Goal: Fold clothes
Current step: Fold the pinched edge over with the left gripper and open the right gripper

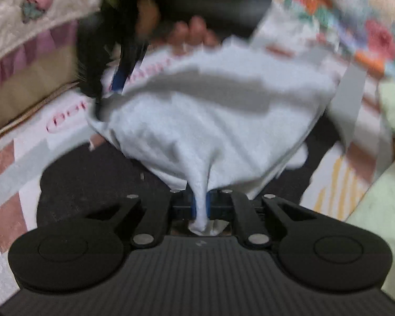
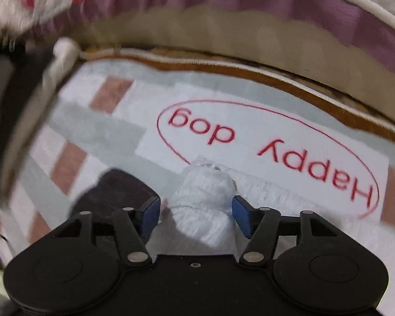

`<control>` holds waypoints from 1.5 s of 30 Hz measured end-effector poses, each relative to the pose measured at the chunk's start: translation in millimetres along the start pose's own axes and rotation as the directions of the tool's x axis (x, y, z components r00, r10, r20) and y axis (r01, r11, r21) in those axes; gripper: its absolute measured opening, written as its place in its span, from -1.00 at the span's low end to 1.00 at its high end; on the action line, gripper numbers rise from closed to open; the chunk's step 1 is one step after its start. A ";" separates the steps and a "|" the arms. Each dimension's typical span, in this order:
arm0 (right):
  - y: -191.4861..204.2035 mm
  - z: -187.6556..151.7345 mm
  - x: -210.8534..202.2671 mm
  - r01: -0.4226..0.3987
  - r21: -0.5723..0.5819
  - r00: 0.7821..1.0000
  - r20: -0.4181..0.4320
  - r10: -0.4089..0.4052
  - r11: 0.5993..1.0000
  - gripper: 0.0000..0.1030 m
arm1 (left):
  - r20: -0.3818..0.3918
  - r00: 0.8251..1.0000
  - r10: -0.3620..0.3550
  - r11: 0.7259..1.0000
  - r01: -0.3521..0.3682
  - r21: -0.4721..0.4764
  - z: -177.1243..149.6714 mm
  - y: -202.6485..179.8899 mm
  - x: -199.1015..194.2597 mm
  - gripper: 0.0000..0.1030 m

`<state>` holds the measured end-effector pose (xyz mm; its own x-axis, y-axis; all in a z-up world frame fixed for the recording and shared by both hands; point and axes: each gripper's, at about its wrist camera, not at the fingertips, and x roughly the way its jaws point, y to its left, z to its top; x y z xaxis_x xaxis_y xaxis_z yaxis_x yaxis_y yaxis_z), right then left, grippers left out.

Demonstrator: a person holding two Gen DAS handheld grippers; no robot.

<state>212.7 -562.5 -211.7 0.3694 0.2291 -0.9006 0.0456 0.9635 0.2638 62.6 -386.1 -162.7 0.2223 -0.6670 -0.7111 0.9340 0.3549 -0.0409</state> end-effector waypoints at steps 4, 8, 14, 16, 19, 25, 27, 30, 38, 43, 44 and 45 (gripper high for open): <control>-10.0 -2.7 -4.5 -0.002 0.023 0.999 0.038 0.002 1.000 -0.74 | 0.096 0.995 0.011 1.000 -0.013 0.022 -9.8 -4.2 -20.9 -0.91; -13.9 -5.7 -10.6 0.011 0.085 0.996 0.088 -0.018 0.996 -0.76 | 0.103 0.995 -0.009 0.993 -0.004 0.120 -15.3 -21.4 -25.6 -0.98; -19.9 -7.4 -22.8 -0.066 0.229 0.975 0.222 0.014 0.971 -0.74 | 0.102 0.986 -0.132 0.985 0.142 -0.099 -10.5 5.1 -56.1 -0.93; -39.7 -14.5 -42.5 -0.248 0.296 0.916 0.380 0.125 0.922 -0.67 | 0.124 0.978 -0.166 0.963 0.188 -0.193 -8.1 22.9 -74.4 -0.89; -75.0 -32.2 -70.6 -0.330 0.360 0.862 0.491 0.124 0.873 -0.28 | 0.221 0.966 -0.136 0.958 0.185 -0.219 5.3 43.2 -92.2 -0.09; -115.6 -80.2 -96.3 -0.089 0.420 0.895 0.432 -0.113 0.903 -0.26 | 0.098 0.993 -0.073 0.963 0.095 -0.251 30.4 55.5 -13.1 0.20; -125.1 -98.0 -97.8 -0.039 0.433 0.900 0.407 -0.157 0.901 -0.23 | -0.016 0.997 -0.072 0.952 0.064 -0.298 19.3 55.2 10.8 -0.23; -138.9 -120.7 -98.9 0.016 0.423 0.912 0.365 -0.187 0.906 -0.20 | -0.124 0.988 -0.096 0.932 0.045 -0.359 -1.8 53.4 29.2 -0.70; -157.9 -176.4 -106.6 0.111 0.306 0.968 0.181 -0.173 0.945 -0.01 | -0.090 0.994 -0.065 0.874 0.013 -0.486 -20.9 71.0 3.9 -0.92; -169.0 -206.3 -96.9 -0.033 0.387 0.977 0.205 -0.051 0.922 0.09 | -0.176 0.984 -0.010 0.835 -0.088 -0.542 -20.4 55.2 7.5 -0.94; -170.2 -208.8 -94.0 -0.054 0.403 0.974 0.221 -0.040 0.913 0.09 | -0.169 0.986 -0.010 0.855 -0.079 -0.513 -13.8 50.7 4.2 -0.94; -171.1 -210.2 -91.6 -0.065 0.416 0.971 0.237 -0.040 0.907 0.10 | -0.162 0.987 -0.011 0.871 -0.070 -0.486 -8.2 46.9 0.9 -0.94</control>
<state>-24.0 -719.2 -247.0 0.5772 0.1513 -0.8025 0.4036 0.8014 0.4413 104.3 -364.7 -171.1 0.1636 -0.5555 -0.8152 0.6625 0.6742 -0.3265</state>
